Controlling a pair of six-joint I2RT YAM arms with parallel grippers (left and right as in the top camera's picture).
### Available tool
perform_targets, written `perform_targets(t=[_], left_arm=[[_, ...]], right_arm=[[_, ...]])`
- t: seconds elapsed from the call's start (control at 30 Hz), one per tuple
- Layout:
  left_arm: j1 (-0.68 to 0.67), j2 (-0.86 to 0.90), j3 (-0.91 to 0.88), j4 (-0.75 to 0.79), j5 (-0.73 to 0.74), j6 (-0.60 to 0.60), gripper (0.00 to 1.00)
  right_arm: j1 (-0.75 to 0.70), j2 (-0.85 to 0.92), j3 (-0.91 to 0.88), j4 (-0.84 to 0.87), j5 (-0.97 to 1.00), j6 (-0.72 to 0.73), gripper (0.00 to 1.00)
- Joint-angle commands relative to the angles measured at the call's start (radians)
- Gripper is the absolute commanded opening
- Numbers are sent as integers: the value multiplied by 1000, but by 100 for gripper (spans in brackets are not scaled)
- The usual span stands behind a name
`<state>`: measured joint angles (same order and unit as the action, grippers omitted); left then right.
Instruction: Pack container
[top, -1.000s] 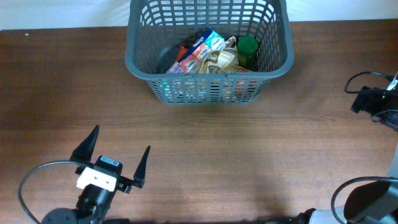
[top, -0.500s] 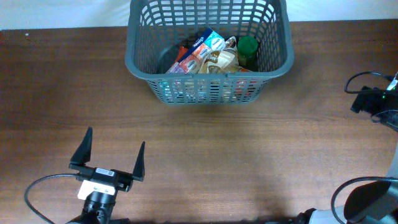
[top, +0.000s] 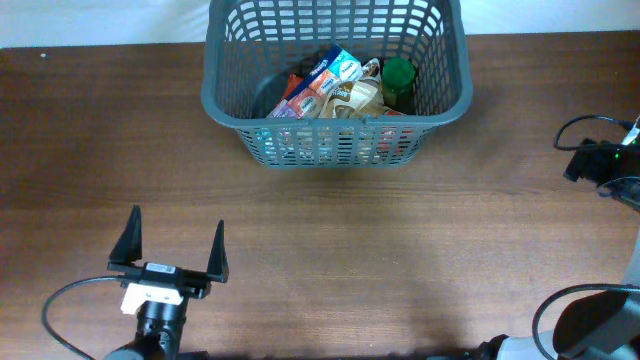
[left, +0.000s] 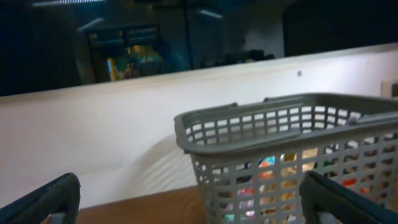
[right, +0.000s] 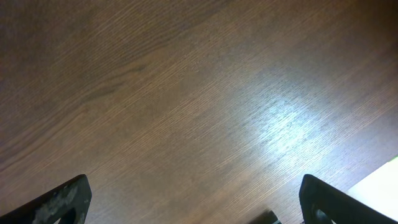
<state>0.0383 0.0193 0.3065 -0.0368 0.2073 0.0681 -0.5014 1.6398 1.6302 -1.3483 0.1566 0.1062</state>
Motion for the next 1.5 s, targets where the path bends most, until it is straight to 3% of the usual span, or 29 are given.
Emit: perform_targets(t=[0.0, 0.7, 1.47], left_arm=[[-5, -14, -63, -4, -20, 38, 99], [-8, -14, -203, -31, -23, 43, 99], [-8, -14, -269, -102, -130, 42, 99]], right_arm=[[-4, -6, -4, 3, 12, 6, 99], [-4, -6, -4, 3, 13, 6, 99], [-4, -6, -4, 3, 12, 6, 99]])
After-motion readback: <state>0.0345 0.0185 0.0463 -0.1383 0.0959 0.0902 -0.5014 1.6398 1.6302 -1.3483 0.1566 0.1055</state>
